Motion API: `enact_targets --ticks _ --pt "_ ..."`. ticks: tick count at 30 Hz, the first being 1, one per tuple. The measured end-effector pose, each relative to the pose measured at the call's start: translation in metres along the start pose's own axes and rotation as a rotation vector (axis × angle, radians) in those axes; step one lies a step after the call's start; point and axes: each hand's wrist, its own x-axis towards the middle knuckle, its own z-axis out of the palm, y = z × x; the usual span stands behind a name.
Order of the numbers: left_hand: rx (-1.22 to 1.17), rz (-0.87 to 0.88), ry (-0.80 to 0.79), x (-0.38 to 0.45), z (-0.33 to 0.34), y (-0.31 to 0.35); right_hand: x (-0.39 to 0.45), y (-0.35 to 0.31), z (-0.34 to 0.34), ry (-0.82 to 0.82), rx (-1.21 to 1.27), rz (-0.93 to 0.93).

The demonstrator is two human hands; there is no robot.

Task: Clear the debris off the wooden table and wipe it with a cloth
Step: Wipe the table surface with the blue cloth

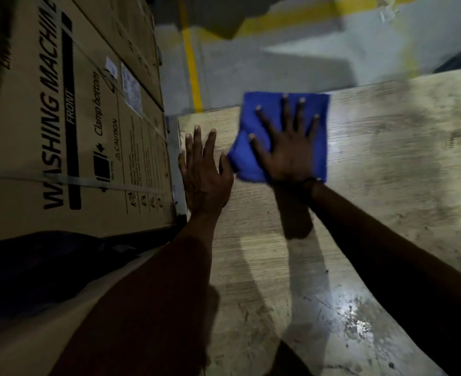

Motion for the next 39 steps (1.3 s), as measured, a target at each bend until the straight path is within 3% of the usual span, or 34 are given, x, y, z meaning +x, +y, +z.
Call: enact_targets --ticks 2,4,8,11,15,18,23,25,32,39 --pt "0.008 0.023 0.017 -0.002 0.000 -0.001 -0.018 -0.013 0.006 -0.041 0.013 -0.172" --pt "0.002 0.022 0.024 -0.001 -0.001 -0.001 -0.015 0.000 0.004 -0.038 0.030 -0.210" --pt "0.008 -0.010 0.002 0.000 0.001 0.001 0.028 0.047 -0.009 0.029 0.014 0.075" --pt "0.022 -0.009 0.003 -0.001 0.001 0.001 0.029 0.037 -0.010 0.030 -0.003 0.201" --pt "0.018 0.007 0.011 -0.001 0.000 0.000 -0.030 -0.015 0.004 -0.007 0.021 -0.056" --pt "0.016 0.009 -0.005 -0.001 -0.002 0.001 -0.039 -0.006 0.004 -0.038 0.055 -0.199" --pt "0.026 -0.008 -0.004 0.001 -0.002 0.003 0.030 0.043 -0.009 0.009 0.036 0.111" --pt "0.033 -0.007 -0.004 0.001 -0.002 0.004 0.027 0.037 -0.006 0.018 0.030 0.131" --pt "0.044 0.010 -0.010 0.002 -0.001 0.001 -0.045 -0.004 0.002 -0.046 0.057 -0.205" --pt "0.035 0.013 0.060 0.000 0.004 -0.001 0.007 0.032 -0.002 0.046 0.025 0.129"
